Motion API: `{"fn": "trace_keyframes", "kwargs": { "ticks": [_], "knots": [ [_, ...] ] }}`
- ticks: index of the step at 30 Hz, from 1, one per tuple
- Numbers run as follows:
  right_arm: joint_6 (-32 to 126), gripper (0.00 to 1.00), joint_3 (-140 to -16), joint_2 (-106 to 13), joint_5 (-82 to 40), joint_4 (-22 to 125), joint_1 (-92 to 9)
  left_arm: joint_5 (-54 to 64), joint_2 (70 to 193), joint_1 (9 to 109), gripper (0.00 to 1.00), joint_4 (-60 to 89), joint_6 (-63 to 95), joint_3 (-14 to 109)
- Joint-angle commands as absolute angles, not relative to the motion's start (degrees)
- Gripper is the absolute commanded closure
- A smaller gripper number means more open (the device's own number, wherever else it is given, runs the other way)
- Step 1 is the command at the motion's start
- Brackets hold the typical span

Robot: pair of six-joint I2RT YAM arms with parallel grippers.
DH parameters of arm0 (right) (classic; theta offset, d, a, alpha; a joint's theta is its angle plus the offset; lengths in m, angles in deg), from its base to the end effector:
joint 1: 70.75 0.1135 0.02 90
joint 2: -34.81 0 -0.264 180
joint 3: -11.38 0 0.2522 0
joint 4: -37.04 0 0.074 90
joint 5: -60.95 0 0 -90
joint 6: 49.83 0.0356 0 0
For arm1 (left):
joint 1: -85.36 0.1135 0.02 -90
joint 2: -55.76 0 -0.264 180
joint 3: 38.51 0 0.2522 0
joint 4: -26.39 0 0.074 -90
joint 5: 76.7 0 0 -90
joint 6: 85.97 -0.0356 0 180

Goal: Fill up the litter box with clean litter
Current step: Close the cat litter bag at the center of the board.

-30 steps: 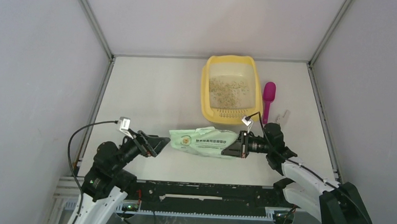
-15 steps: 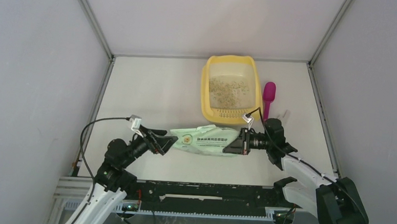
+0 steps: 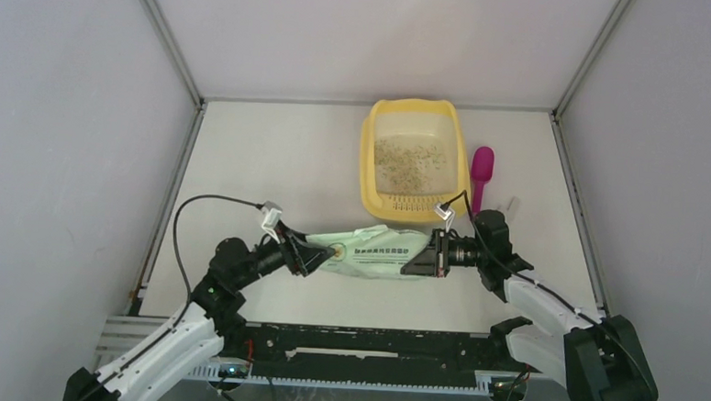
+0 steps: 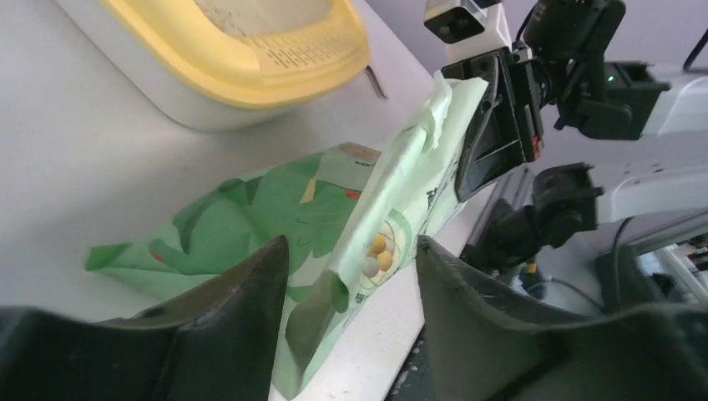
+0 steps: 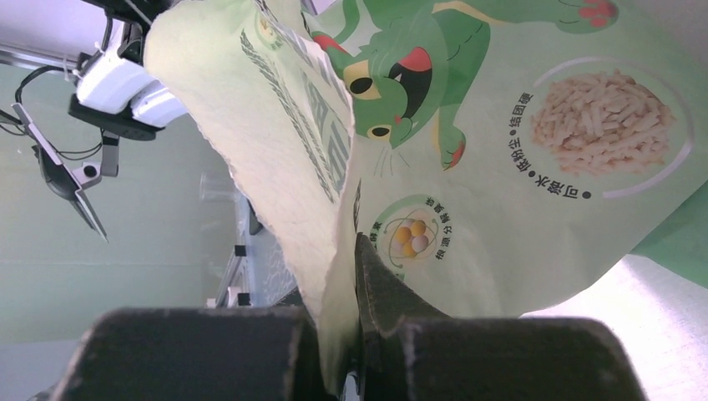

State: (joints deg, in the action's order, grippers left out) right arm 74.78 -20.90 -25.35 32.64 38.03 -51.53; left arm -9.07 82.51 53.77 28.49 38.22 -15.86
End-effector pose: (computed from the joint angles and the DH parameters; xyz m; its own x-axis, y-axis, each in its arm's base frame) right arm 0.1702 0.0925 0.1807 -0.8774 -0.0206 -0.4793 -0.4687 0.2500 0.8472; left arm 0.1144 -0.0863 0.2106 -0.4789 -0.3156 -0.8192 0.6520 0.4970 -0.5726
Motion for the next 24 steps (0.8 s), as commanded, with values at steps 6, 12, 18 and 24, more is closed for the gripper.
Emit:
{"fn": "trace_keyframes", "kwargs": {
  "ticks": [6, 12, 18, 24],
  "knots": [
    [73.66, 0.77, -22.99, -23.19, 35.18, 36.02, -53.31, -12.92, 91.35, 52.44, 1.0, 40.63, 37.71, -14.47],
    [76.24, 0.6, -21.49, -20.48, 33.89, 30.91, -53.51, -11.4, 88.98, 52.44, 1.0, 38.84, 38.15, -14.1],
    [78.4, 0.93, -19.41, -22.56, 35.52, 27.82, -54.71, -8.99, 88.16, 52.57, 1.0, 34.48, 37.77, -13.25],
    [81.83, 1.0, -15.0, -24.5, 35.98, 24.37, -55.89, -6.07, 90.92, 52.76, 1.0, 24.68, 37.58, -11.22]
  ]
}}
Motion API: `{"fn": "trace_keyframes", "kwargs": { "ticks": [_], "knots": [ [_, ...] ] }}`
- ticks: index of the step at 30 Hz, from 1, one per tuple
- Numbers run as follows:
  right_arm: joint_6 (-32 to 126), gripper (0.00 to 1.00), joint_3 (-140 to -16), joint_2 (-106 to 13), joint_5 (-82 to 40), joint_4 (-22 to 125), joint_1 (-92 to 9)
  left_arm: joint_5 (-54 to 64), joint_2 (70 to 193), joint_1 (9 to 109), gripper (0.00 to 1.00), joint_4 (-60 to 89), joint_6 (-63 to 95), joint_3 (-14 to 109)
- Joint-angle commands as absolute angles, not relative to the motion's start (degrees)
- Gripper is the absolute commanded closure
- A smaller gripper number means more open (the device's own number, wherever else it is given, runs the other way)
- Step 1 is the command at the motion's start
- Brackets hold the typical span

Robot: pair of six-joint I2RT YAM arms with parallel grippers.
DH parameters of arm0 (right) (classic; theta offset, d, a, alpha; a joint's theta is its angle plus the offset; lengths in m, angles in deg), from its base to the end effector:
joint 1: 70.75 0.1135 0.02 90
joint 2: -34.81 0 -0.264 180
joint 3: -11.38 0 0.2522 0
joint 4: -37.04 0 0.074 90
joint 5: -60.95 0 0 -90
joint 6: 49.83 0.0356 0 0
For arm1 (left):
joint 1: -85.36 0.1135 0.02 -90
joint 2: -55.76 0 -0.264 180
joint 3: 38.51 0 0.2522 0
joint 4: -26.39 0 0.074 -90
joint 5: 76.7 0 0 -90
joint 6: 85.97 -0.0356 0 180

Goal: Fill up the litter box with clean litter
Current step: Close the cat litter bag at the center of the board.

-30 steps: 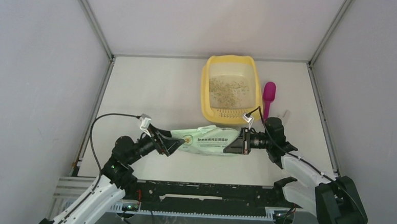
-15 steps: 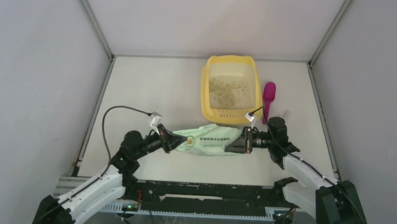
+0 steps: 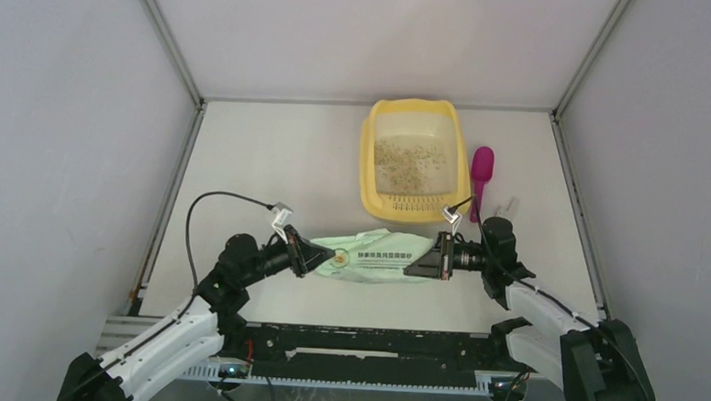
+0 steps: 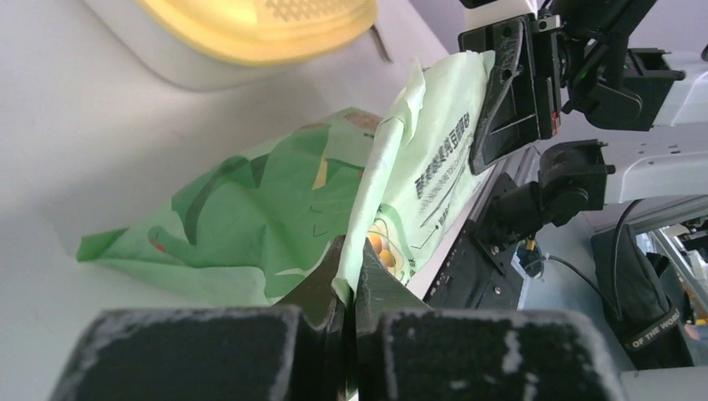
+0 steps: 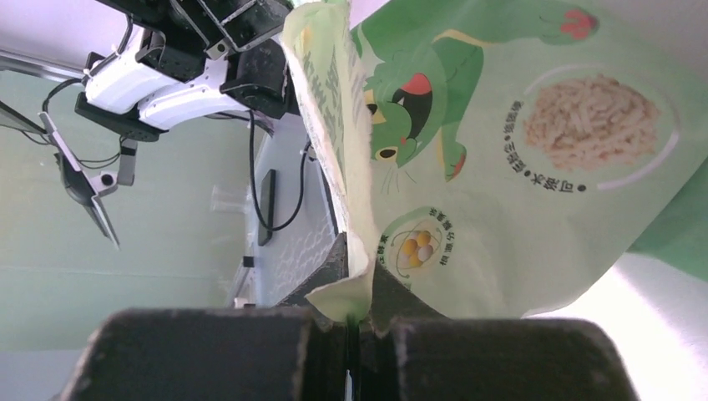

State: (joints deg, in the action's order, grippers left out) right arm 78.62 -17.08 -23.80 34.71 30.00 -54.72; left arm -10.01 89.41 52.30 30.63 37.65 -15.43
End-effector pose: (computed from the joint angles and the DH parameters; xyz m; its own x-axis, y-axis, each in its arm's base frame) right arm 0.1672 0.0813 0.1770 -0.8644 0.0377 -0.5014 -0.4820 0.2218 0.8476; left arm 0.1216 -0.0959 0.2018 -0.5368 -0.2573 -0.8035 0.6405 0.4956 -0.5866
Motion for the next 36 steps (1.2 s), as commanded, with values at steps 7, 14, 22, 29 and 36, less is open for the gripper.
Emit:
{"fn": "trace_keyframes", "kwargs": {
  "ticks": [7, 14, 22, 29, 36],
  "knots": [
    [83.72, 1.0, -10.08, -25.44, 33.53, 24.85, -56.04, -4.11, 92.33, 52.8, 1.0, 19.58, 38.81, -12.51],
    [83.27, 1.0, -7.35, -25.72, 29.22, 27.03, -55.69, -2.09, 92.11, 52.71, 1.0, 19.58, 39.55, -15.54],
    [82.25, 1.0, -6.98, -30.25, 24.71, 28.01, -52.52, -0.81, 94.84, 52.67, 1.0, 24.17, 41.58, -19.59],
    [84.23, 1.0, -5.88, -32.97, 20.61, 24.96, -46.95, 1.04, 95.13, 52.35, 1.0, 23.67, 43.99, -22.03],
    [85.74, 1.0, -3.85, -30.85, 17.02, 25.68, -44.89, 0.96, 95.69, 52.36, 1.0, 24.13, 44.54, -23.74]
  ]
}}
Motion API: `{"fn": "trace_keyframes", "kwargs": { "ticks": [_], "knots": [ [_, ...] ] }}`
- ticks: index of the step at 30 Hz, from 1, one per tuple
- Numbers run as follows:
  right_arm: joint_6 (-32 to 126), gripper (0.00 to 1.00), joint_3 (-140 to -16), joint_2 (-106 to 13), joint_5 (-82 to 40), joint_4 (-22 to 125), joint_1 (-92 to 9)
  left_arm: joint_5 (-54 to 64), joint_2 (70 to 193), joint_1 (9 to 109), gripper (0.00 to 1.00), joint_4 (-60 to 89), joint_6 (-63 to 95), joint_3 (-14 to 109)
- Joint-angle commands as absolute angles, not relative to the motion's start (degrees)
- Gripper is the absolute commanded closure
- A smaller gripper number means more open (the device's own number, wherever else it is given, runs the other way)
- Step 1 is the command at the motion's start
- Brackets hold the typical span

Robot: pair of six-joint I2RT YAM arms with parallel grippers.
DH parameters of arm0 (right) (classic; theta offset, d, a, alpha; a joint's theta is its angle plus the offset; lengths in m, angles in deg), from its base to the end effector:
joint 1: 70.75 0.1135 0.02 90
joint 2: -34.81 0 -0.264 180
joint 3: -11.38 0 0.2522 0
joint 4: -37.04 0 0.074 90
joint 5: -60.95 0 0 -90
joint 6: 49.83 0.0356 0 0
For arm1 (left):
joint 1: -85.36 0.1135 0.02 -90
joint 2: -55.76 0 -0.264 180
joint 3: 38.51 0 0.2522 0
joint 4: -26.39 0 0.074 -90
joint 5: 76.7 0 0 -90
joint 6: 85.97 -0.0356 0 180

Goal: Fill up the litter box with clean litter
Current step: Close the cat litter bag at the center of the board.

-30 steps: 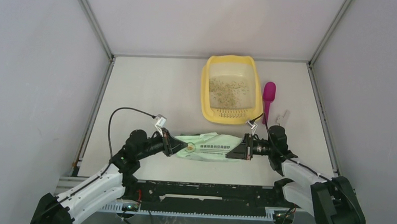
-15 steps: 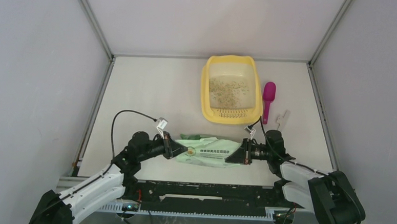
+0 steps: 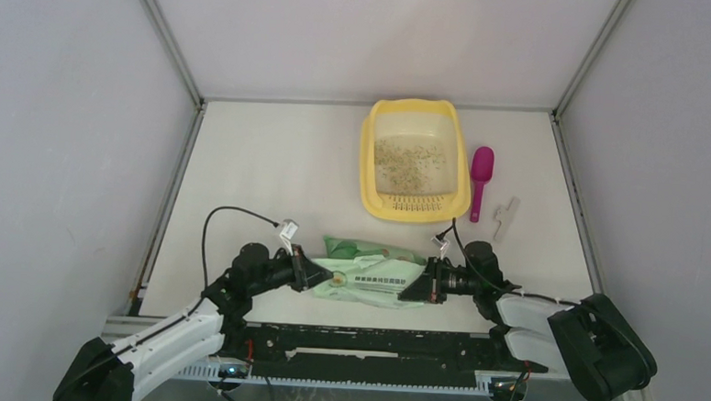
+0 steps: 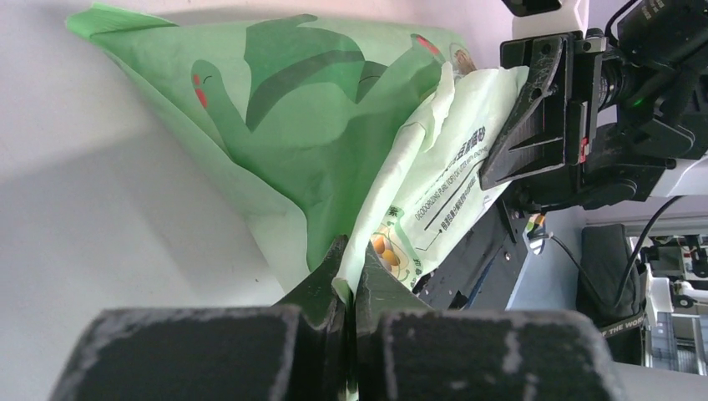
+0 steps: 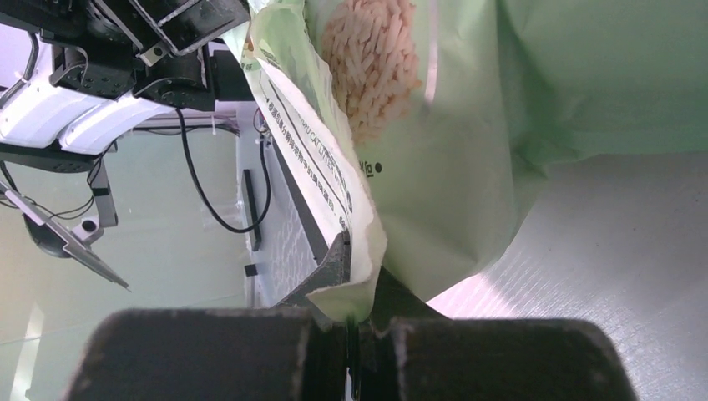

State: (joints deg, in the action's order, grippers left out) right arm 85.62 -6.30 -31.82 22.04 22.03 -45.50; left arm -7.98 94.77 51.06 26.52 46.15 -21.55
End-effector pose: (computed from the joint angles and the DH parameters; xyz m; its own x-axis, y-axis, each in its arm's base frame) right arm 0.1337 0.0937 0.1118 -0.9613 0.0415 -0.2724 -0.2377 0.3751 0.8960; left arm 0.1150 -0.0941 0.1450 -0.7675 -0.2330 -0.5973 0.3890 0.5713 -0.7227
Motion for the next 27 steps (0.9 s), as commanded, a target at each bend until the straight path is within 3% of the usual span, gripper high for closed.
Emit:
{"fn": "trace_keyframes", "kwargs": {
  "ticks": [1, 4, 9, 17, 22, 27],
  "knots": [
    [85.91, 1.0, -3.8, -30.18, 16.33, 26.42, -44.8, 1.05, 95.75, 52.4, 1.0, 24.12, 44.54, -23.9],
    [86.08, 0.97, -3.94, -27.77, 14.35, 29.07, -44.65, 1.56, 95.86, 52.35, 1.0, 24.19, 44.58, -24.13],
    [83.79, 0.75, -7.01, -16.7, 8.16, 44.92, -43.01, 1.54, 96.34, 52.32, 1.0, 24.42, 44.41, -24.07],
    [78.78, 0.66, -20.78, 9.44, -10.2, 80.08, -43.47, 1.81, 98.61, 52.12, 1.0, 25.57, 43.8, -23.26],
    [78.28, 0.66, -25.87, 8.41, -10.08, 77.5, -38.24, 1.39, 98.61, 51.68, 1.0, 26.72, 44.09, -23.08],
    [77.9, 0.68, -31.8, -4.62, -16.19, 71.39, -27.78, 0.78, 97.78, 51.18, 1.0, 26.92, 44.03, -22.58]
  ]
}}
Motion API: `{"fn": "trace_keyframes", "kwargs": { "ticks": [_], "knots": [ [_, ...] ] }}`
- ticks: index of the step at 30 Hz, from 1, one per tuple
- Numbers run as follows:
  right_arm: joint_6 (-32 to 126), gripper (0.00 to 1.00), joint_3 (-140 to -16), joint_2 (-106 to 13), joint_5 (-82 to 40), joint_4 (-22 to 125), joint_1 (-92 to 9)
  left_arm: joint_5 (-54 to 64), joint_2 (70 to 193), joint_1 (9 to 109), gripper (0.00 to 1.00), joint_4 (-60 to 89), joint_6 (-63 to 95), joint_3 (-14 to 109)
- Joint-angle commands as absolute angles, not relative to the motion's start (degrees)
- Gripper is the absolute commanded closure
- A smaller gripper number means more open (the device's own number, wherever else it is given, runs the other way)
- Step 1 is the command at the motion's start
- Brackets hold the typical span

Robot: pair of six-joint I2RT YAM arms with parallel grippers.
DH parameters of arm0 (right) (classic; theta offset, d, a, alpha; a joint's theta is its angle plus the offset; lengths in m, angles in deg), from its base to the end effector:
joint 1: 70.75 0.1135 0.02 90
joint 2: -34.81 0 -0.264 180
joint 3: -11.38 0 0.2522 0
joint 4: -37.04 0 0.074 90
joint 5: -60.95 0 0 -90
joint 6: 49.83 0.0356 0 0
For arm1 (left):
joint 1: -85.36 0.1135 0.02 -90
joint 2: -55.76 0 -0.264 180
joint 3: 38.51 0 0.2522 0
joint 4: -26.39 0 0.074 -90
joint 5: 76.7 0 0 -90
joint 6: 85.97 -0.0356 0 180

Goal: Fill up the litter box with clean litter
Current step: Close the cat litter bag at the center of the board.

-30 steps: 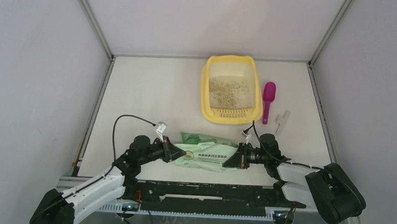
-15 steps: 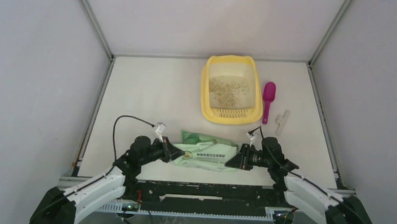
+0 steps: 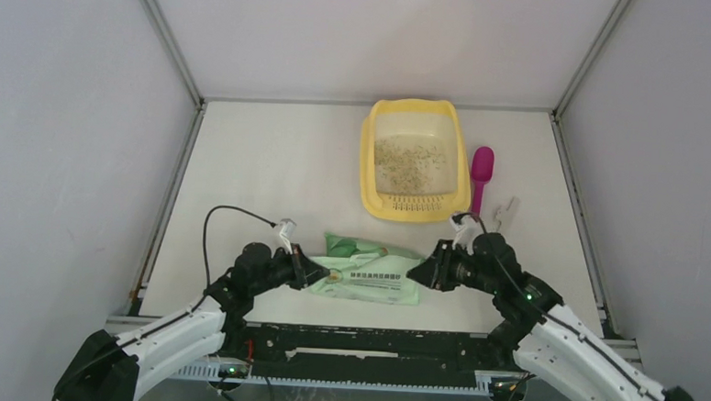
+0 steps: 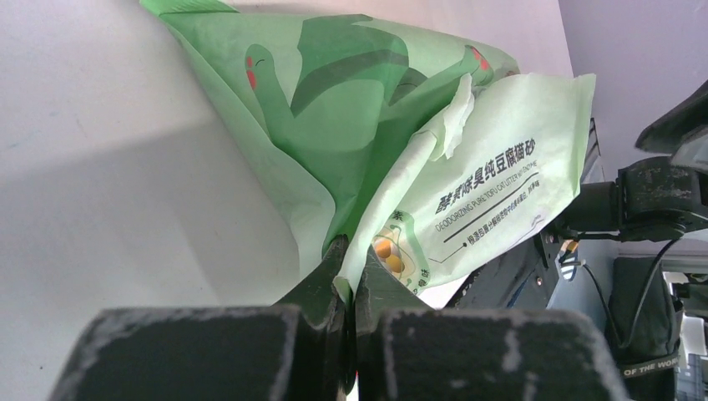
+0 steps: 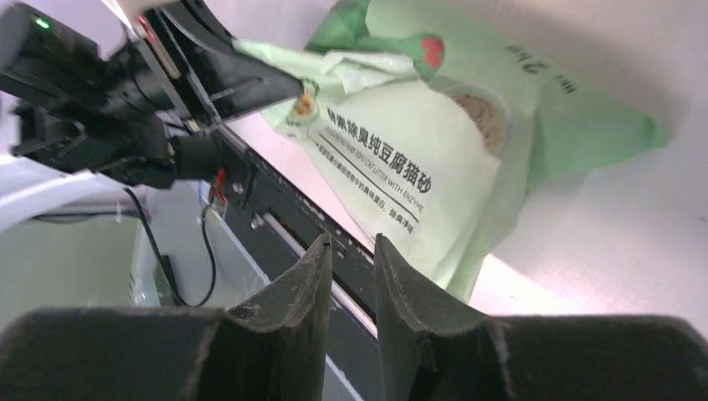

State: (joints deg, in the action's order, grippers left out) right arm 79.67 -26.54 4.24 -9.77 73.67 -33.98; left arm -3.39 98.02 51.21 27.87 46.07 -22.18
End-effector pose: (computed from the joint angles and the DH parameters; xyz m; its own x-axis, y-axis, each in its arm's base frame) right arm 0.1024 0.0912 0.2274 -0.8085 0.1454 -0.5703 -0.3648 0.6366 0.6794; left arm 0.1183 -0.0926 0.1360 -0.7594 -0.2600 -0.5965 0.3307 0.6353 -0.6979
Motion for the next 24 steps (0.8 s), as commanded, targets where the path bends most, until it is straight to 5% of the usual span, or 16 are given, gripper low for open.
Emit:
{"fn": "trace_keyframes", "kwargs": {
  "ticks": [1, 14, 24],
  "knots": [
    [77.47, 0.68, -33.79, -8.39, -17.25, 71.18, -26.23, 0.6, 97.59, 51.04, 1.0, 26.95, 44.02, -22.43],
    [79.53, 0.74, -40.79, -36.71, -20.12, 62.08, -20.89, 1.23, 98.53, 48.05, 0.99, 26.84, 44.05, -22.28],
    [86.74, 0.73, -31.97, -39.33, -24.66, 56.55, -13.02, 1.87, 101.83, 46.63, 0.99, 27.74, 44.49, -22.77]
  ]
}}
